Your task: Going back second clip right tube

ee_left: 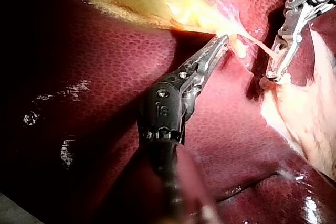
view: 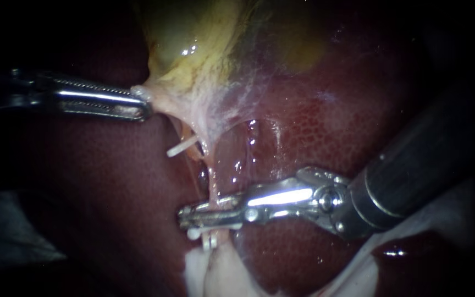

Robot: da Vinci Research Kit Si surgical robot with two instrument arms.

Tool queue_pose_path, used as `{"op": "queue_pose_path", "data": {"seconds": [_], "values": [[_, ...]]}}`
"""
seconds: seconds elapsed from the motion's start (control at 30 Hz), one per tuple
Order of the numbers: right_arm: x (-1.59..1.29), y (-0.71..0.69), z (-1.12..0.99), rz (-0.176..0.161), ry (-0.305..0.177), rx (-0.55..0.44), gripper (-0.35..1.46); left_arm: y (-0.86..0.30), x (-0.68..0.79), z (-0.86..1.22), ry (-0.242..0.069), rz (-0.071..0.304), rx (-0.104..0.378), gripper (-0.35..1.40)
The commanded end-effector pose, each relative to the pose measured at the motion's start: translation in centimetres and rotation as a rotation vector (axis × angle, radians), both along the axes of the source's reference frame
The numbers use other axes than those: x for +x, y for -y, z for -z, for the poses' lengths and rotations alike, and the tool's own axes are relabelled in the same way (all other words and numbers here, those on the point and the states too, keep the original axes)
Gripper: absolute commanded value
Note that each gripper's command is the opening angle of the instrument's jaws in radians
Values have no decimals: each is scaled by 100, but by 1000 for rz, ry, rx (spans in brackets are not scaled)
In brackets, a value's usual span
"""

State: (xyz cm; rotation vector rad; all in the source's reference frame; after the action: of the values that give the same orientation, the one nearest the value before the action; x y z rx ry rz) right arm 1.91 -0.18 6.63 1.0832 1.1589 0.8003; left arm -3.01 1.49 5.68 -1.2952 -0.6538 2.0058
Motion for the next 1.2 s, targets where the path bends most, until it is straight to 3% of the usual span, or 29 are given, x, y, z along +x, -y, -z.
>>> {"op": "queue_pose_path", "data": {"seconds": [0.03, 0.13, 0.17, 0.2, 0.3, 0.37, 0.63, 1.1, 1.2], "values": [[1, 1, 0, 0, 0, 0, -33, 0, 0, 0, 0, 0, 0, -35], [6, -1, 1, -19, 0, -61, 25, 0, 1, 0, 1, -1, 0, -35], [8, -3, 1, -32, 4, -80, 41, 1, 1, 0, 1, -1, 0, -35], [9, -5, 0, -42, 5, -111, 43, 1, 1, 0, 1, -1, 0, -35], [7, -9, -2, -70, 48, -169, 48, 1, 1, 0, 0, -1, -1, -35], [5, -13, -5, -69, 91, -207, 50, 1, 1, 0, 0, -1, -1, -35], [-13, -25, -20, -78, 146, -264, 50, 3, 1, -1, 0, 0, -2, -35], [-31, -23, -13, -64, 146, -268, 50, 3, 2, -1, 0, -1, -2, -35], [-30, -17, -8, -21, 109, -256, 50, 3, 2, -2, 0, -1, -2, -35]]}}
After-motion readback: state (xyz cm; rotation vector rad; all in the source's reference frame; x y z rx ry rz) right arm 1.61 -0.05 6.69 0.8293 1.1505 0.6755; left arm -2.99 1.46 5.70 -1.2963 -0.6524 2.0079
